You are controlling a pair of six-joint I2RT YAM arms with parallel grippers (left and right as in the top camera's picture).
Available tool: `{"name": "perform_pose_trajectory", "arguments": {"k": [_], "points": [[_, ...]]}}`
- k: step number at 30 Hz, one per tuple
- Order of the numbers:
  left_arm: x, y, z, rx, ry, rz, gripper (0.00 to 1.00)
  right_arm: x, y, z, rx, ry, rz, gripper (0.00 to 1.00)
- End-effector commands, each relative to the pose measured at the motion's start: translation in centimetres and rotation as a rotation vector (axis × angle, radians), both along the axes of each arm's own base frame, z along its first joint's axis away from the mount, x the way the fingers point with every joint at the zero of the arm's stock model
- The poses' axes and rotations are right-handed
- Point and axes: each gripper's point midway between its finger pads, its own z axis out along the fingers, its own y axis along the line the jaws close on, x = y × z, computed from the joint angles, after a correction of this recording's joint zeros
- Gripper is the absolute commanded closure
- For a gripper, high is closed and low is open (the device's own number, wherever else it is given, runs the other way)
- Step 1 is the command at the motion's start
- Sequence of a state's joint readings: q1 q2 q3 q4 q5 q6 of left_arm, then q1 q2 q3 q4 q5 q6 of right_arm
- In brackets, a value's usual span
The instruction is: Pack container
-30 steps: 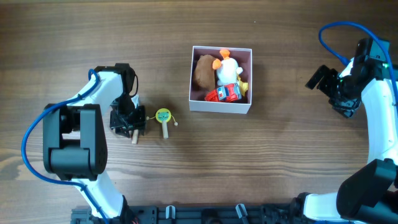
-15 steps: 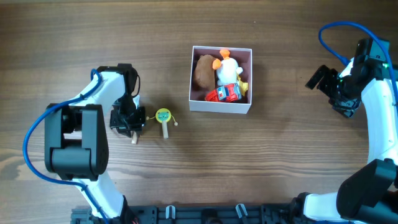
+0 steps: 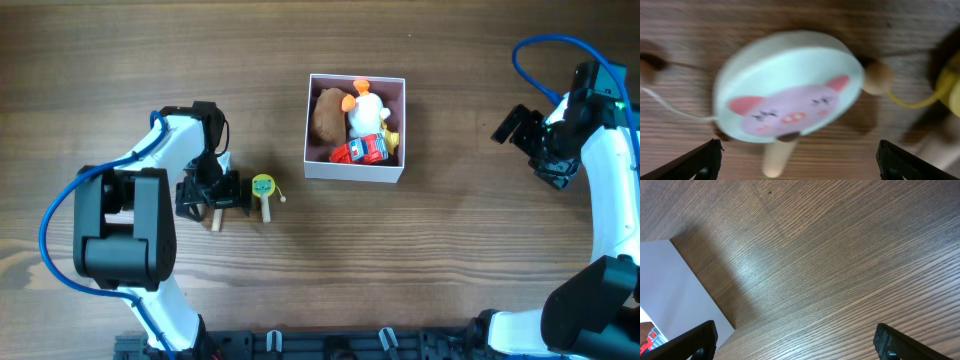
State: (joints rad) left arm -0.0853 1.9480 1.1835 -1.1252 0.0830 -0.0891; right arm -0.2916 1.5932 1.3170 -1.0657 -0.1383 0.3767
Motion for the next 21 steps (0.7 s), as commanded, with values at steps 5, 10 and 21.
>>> {"name": "perform_pose_trajectory", "arguments": {"k": [5, 10, 21], "points": [[-0.7, -1.9, 0.9, -0.12, 0.013, -0.014, 0.34, 0.0, 0.2, -0.3, 0.012, 0.004, 0.01, 0.0], [-0.8, -1.7, 1.4, -0.105, 0.011, 0.004, 0.35, -0.1, 0.2, -0.3, 0.013, 0.007, 0.01, 0.0], [0.0, 0.2, 3.8, 0.014, -0.17, 0.052, 0.38, -0.4, 0.4, -0.4, 0.019, 0.022, 0.009, 0.0]]}}
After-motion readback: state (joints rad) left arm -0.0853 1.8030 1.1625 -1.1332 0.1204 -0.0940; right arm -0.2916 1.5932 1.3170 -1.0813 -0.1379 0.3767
